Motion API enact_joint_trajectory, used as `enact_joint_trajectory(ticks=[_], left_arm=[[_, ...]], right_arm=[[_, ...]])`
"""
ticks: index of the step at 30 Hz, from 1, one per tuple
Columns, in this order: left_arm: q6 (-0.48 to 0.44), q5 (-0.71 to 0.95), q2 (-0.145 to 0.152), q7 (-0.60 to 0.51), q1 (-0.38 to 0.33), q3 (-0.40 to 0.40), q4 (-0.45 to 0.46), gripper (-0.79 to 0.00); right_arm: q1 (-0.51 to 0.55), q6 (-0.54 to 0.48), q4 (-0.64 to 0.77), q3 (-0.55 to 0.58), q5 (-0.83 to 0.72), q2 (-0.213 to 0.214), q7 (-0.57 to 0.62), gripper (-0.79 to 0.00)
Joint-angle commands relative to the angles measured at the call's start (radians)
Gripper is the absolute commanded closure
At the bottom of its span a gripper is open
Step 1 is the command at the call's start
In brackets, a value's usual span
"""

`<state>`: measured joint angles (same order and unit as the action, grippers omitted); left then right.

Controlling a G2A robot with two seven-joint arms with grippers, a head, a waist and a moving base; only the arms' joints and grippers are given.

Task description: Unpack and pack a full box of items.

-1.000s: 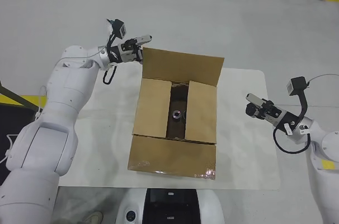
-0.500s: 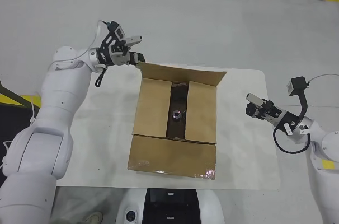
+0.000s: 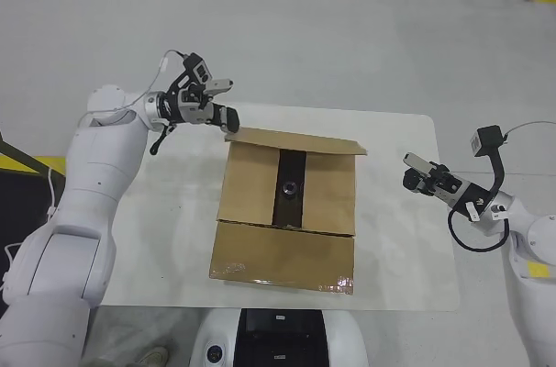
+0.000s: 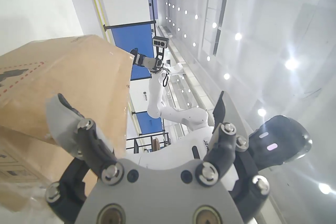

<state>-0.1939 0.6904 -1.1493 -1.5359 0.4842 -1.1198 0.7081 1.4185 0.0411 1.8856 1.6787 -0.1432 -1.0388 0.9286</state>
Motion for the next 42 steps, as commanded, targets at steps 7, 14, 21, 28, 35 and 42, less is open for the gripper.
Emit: enact_joint_trajectory(ticks=[7, 14, 21, 28, 35, 42], left_arm=[[0.034, 0.011, 0.015, 0.000, 0.046, -0.002, 0.070, -0.785], [0.057, -0.027, 0.022, 0.000, 0.059, 0.022, 0.108, -0.785], [0.078, -0.033, 0.031, 0.000, 0.077, 0.039, 0.117, -0.785], [0.088, -0.066, 0.038, 0.000, 0.087, 0.071, 0.135, -0.785], [0.088, -0.100, 0.049, 0.000, 0.087, 0.091, 0.147, -0.785], [0.079, -0.120, 0.053, 0.000, 0.084, 0.105, 0.161, -0.785]], right_arm=[[0.000, 0.000, 0.000, 0.000, 0.000, 0.000, 0.000, -0.785], [0.000, 0.000, 0.000, 0.000, 0.000, 0.000, 0.000, -0.785], [0.000, 0.000, 0.000, 0.000, 0.000, 0.000, 0.000, -0.785], [0.000, 0.000, 0.000, 0.000, 0.000, 0.000, 0.000, -0.785], [0.000, 0.000, 0.000, 0.000, 0.000, 0.000, 0.000, -0.785], [0.000, 0.000, 0.000, 0.000, 0.000, 0.000, 0.000, -0.785]])
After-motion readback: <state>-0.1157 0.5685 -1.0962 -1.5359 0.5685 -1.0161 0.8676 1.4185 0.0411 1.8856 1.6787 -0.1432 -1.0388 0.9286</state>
